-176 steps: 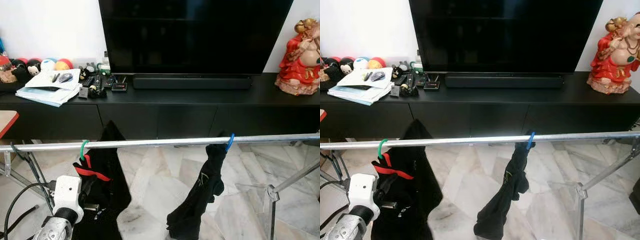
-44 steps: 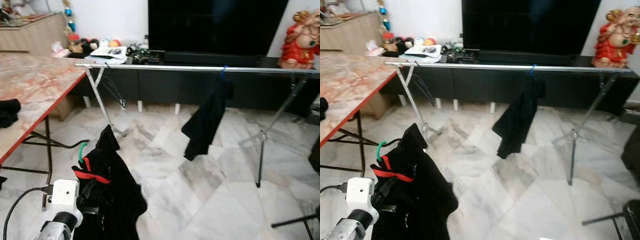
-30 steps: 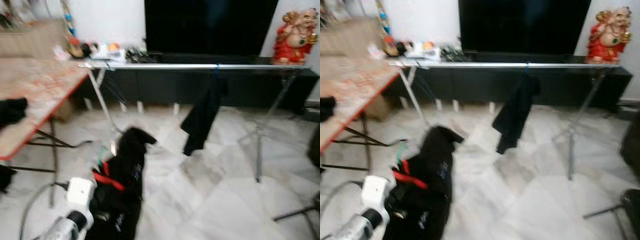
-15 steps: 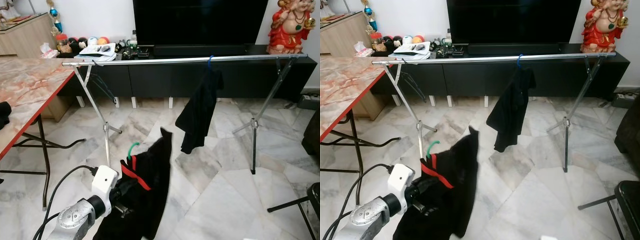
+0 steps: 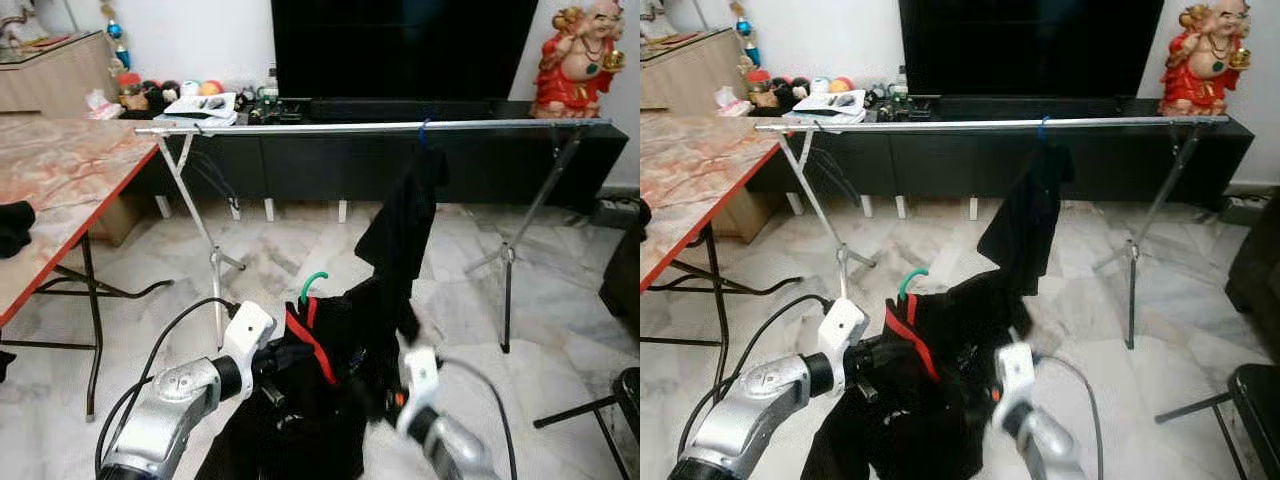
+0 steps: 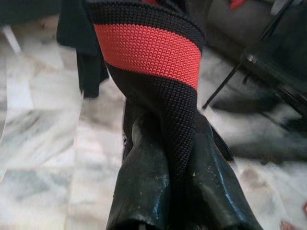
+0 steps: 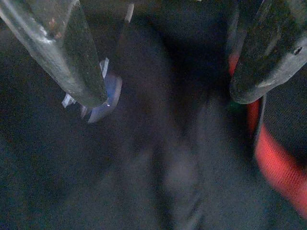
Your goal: Hang hanger
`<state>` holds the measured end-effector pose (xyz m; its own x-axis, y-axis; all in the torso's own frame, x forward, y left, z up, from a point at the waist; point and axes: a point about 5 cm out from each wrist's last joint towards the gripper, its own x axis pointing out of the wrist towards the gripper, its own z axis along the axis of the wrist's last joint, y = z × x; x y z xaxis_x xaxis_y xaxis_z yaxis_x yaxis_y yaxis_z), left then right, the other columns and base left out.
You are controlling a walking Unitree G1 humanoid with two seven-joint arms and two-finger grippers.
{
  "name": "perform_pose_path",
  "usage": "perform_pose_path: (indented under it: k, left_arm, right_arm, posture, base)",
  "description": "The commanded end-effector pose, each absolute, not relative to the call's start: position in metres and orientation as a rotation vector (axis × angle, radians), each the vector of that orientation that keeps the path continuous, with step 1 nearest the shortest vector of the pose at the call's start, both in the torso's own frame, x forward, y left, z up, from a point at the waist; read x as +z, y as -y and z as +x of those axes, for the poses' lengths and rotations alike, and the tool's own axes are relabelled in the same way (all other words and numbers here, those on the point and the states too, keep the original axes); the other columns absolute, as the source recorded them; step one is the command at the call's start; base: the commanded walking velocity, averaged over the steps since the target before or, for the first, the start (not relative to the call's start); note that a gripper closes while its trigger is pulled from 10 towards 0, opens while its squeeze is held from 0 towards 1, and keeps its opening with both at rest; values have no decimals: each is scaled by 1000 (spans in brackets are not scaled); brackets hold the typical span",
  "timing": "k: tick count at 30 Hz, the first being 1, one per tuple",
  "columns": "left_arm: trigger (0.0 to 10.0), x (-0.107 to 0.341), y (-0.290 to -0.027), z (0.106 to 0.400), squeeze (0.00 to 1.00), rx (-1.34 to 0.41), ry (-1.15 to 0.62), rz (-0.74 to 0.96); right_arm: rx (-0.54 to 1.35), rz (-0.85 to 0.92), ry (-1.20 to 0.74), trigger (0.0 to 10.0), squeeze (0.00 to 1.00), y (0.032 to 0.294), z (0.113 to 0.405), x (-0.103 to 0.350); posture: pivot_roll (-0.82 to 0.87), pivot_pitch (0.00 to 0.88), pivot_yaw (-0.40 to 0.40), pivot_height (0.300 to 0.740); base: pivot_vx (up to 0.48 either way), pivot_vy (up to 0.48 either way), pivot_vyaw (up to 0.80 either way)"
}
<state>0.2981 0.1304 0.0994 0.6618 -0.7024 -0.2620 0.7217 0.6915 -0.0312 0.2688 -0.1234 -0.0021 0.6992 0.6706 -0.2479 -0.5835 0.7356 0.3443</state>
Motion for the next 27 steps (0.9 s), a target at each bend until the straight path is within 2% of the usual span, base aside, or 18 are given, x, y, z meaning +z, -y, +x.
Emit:
perform_pose_path:
  k: [1, 5, 11, 19, 21, 27]
  left_arm:
    - [10000, 107, -119, 305, 0, -826, -255, 80]
    - [10000, 111, -106, 311, 0, -847, -261, 57]
    - [10000, 110, -99, 317, 0, -835, -329, 70]
    - [10000, 117, -92, 316, 0, -881, -349, 73]
    - [10000, 120, -93, 317, 0, -876, -349, 78]
    - [10000, 127, -89, 317, 0, -895, -352, 71]
  right_arm:
    - [791, 248, -388, 10000, 0, 117, 266, -2]
    - [782, 221, -405, 10000, 0, 120, 263, -5]
    - [772, 291, -433, 10000, 0, 126, 255, -11]
    - [602, 209, -493, 10000, 0, 144, 252, -22]
    - [498, 155, -534, 10000, 0, 153, 251, -28]
    - [464, 137, -556, 10000, 0, 155, 248, -31]
  posture:
    - [81, 27, 35, 740]
    - [73, 19, 27, 740]
    - [72, 14, 23, 740]
    - [69, 0, 20, 740]
    - [70, 0, 19, 740]
    - [74, 0, 20, 740]
  base:
    - [0, 0, 0]
    - [0, 0, 0]
    - [0, 0, 0]
    - [0, 0, 0]
    - [0, 0, 0]
    - [0, 0, 0]
